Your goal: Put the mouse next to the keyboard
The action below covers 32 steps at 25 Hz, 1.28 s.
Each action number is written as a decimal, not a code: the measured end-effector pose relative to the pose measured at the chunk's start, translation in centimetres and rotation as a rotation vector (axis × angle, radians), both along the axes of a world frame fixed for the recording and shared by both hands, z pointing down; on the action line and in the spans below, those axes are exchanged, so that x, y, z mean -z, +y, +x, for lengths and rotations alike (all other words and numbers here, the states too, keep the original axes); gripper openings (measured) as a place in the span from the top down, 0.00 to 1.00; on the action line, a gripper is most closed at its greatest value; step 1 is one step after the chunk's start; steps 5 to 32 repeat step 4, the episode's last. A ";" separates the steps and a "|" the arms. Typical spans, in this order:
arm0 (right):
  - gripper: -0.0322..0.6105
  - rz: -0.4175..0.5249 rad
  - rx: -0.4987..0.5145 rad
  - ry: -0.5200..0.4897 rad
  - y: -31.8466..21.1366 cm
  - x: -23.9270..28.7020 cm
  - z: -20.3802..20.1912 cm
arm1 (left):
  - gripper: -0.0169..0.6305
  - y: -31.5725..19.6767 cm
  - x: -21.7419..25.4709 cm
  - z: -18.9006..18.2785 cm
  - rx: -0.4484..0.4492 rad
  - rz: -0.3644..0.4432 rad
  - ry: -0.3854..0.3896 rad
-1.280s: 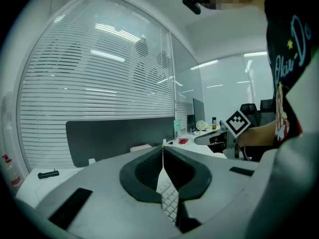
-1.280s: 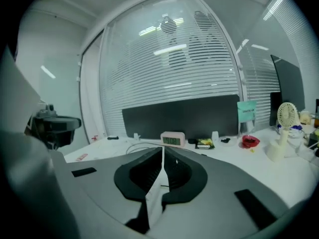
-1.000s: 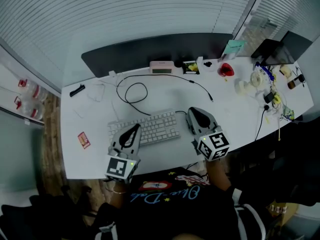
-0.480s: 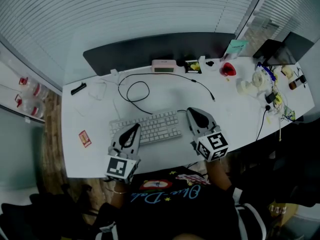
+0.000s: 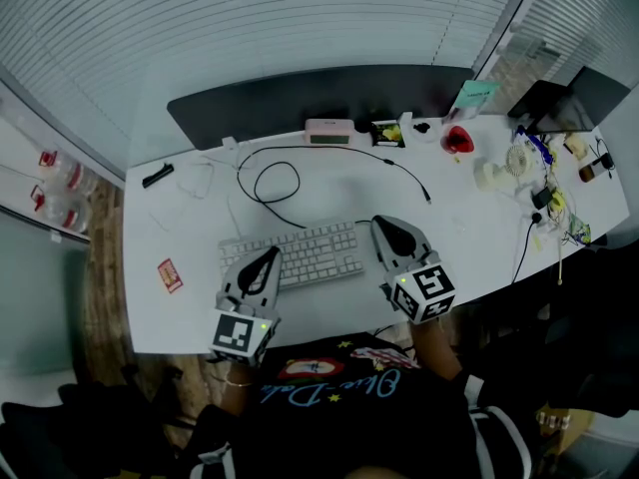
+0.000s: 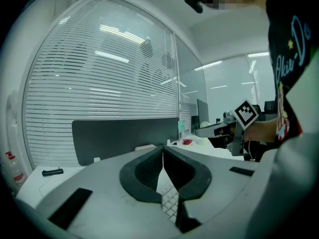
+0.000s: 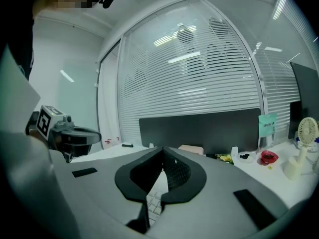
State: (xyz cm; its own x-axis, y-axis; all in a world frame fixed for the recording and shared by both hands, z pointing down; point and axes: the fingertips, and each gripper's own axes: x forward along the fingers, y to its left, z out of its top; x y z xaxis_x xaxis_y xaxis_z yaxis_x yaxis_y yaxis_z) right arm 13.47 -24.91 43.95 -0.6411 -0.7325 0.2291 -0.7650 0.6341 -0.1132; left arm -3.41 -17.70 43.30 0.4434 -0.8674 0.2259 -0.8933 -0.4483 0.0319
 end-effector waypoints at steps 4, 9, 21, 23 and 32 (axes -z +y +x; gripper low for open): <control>0.95 0.003 0.002 0.004 -0.2 0.1 0.0 | 0.97 -0.2 0.1 0.0 0.001 -0.003 0.000; 0.95 0.003 0.002 0.004 -0.2 0.1 0.0 | 0.97 -0.2 0.1 0.0 0.001 -0.003 0.000; 0.95 0.003 0.002 0.004 -0.2 0.1 0.0 | 0.97 -0.2 0.1 0.0 0.001 -0.003 0.000; 0.95 0.003 0.002 0.004 -0.2 0.1 0.0 | 0.97 -0.2 0.1 0.0 0.001 -0.003 0.000; 0.95 0.003 0.002 0.004 -0.2 0.1 0.0 | 0.97 -0.2 0.1 0.0 0.001 -0.003 0.000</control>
